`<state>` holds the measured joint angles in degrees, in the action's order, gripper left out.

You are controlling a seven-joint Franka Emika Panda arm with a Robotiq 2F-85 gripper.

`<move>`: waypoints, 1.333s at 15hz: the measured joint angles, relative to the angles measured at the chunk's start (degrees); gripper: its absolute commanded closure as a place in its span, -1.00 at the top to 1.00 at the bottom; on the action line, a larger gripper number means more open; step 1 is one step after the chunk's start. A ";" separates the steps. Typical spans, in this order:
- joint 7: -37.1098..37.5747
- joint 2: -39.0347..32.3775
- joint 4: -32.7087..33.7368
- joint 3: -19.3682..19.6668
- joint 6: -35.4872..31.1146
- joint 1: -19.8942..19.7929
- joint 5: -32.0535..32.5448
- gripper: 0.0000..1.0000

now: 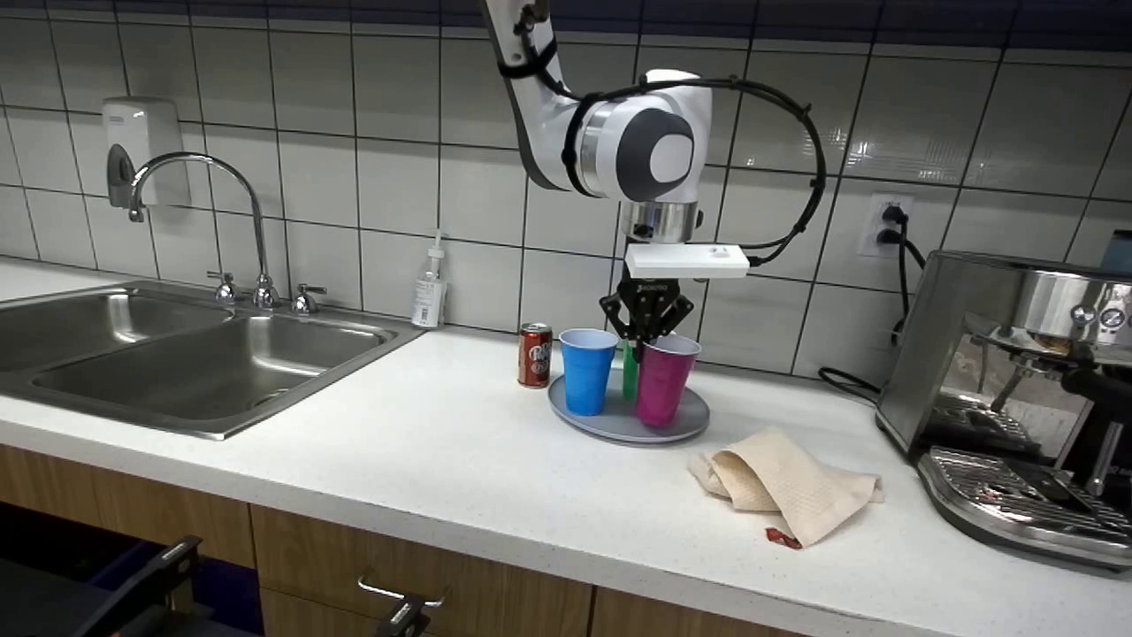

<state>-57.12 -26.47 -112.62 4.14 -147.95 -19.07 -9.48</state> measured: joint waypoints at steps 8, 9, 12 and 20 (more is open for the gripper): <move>-0.08 -1.74 1.52 -0.69 -0.09 -0.72 0.04 -0.26; -0.08 -1.80 1.59 -0.70 -0.16 -0.75 0.04 -0.14; -0.08 -1.82 1.86 -0.71 -0.17 -0.80 0.04 0.33; -0.05 -1.79 2.16 -0.71 -0.10 -0.82 0.05 1.00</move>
<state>-57.17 -28.26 -110.46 3.42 -148.05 -19.89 -9.42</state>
